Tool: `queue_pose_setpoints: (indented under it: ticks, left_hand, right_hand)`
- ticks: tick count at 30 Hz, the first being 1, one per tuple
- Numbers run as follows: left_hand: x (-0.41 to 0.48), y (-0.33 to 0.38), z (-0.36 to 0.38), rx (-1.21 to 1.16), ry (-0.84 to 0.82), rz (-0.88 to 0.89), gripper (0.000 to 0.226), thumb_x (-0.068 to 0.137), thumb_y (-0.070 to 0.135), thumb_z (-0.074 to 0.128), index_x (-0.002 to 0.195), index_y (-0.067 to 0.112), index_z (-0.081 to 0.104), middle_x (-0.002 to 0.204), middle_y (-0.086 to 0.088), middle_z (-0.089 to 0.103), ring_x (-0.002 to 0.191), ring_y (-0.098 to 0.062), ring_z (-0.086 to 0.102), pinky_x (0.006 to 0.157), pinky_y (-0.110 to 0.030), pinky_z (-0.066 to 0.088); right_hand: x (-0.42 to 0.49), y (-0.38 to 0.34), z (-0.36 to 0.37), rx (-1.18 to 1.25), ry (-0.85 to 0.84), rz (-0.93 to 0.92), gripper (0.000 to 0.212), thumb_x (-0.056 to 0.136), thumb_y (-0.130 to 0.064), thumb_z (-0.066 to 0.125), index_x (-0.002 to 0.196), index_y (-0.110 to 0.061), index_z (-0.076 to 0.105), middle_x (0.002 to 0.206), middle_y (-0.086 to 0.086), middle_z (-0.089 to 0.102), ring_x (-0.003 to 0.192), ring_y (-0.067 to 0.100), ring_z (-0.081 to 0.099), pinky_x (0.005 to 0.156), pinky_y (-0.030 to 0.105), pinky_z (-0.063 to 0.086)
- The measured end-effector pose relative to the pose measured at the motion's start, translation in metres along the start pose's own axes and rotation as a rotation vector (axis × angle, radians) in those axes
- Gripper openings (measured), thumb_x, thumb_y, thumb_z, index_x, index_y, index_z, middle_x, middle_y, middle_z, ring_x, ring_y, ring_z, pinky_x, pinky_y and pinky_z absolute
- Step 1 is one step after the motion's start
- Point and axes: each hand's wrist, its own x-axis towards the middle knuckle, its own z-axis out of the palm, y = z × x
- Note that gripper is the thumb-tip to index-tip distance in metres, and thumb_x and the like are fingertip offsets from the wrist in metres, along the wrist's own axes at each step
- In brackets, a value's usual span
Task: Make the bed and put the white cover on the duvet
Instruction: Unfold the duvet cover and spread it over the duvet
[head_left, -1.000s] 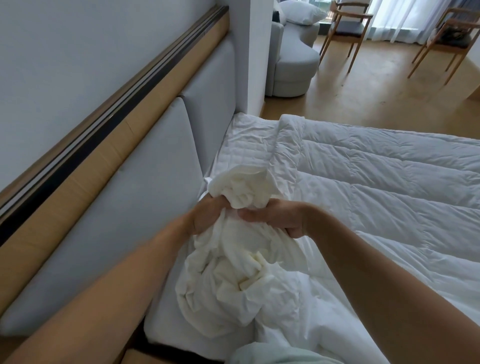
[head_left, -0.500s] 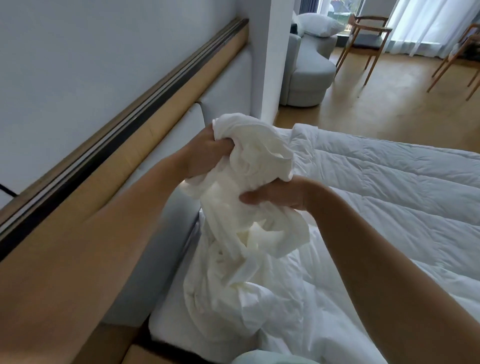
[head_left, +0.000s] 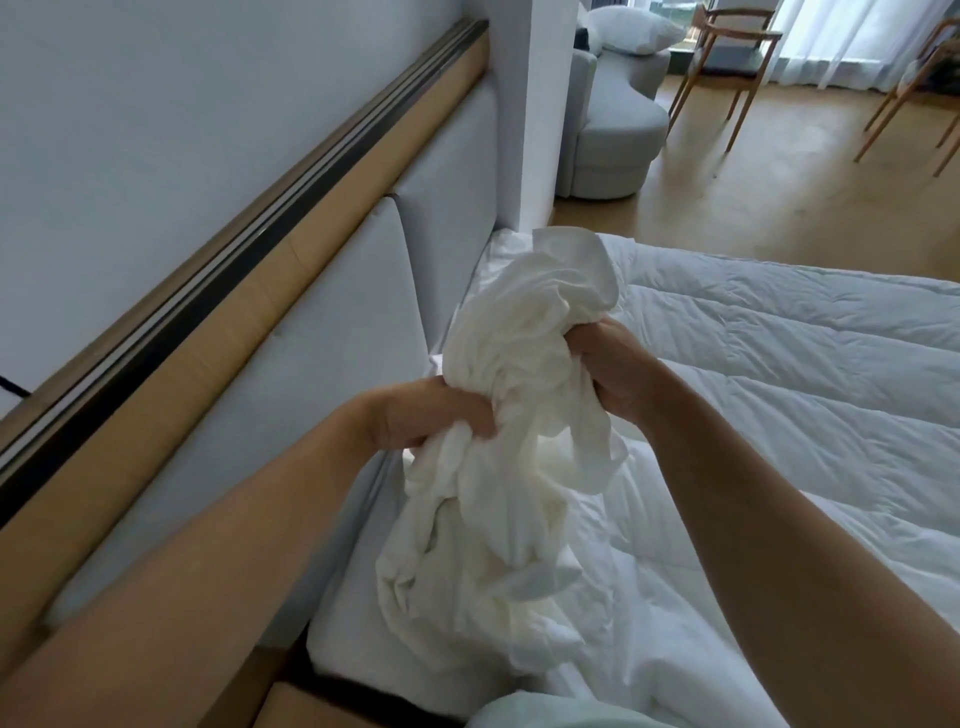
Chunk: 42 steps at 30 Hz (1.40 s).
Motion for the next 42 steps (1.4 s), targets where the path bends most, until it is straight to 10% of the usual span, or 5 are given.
queue_pose_setpoints:
  ticks: [15, 29, 42]
  left_hand:
    - [0.004, 0.037, -0.027, -0.319, 0.082, 0.282, 0.034, 0.070, 0.025, 0.057, 0.097, 0.010, 0.071, 0.093, -0.014, 0.067, 0.091, -0.033, 0.063, 0.082, -0.039, 0.053]
    - [0.000, 0.023, -0.049, -0.381, -0.143, 0.119, 0.047, 0.066, 0.021, 0.068, 0.110, 0.010, 0.076, 0.111, -0.019, 0.068, 0.100, -0.036, 0.065, 0.092, -0.046, 0.053]
    - [0.013, 0.028, -0.049, -0.326, -0.217, 0.216, 0.040, 0.058, 0.001, 0.063, 0.095, 0.004, 0.077, 0.093, -0.016, 0.072, 0.084, -0.031, 0.072, 0.073, -0.040, 0.062]
  right_hand:
    - [-0.007, 0.014, 0.015, -0.126, -0.237, 0.226, 0.061, 0.069, -0.010, 0.088, 0.126, -0.012, 0.066, 0.123, 0.014, 0.070, 0.115, 0.034, 0.066, 0.097, 0.054, 0.055]
    - [-0.003, 0.008, -0.002, 0.241, -0.276, 0.145, 0.030, 0.075, -0.008, 0.058, 0.091, -0.017, 0.082, 0.093, 0.008, 0.074, 0.084, 0.025, 0.073, 0.076, 0.039, 0.061]
    - [0.000, 0.000, -0.005, -0.200, -0.419, 0.306, 0.033, 0.075, -0.014, 0.084, 0.106, -0.019, 0.075, 0.107, 0.006, 0.076, 0.101, 0.025, 0.073, 0.086, 0.043, 0.060]
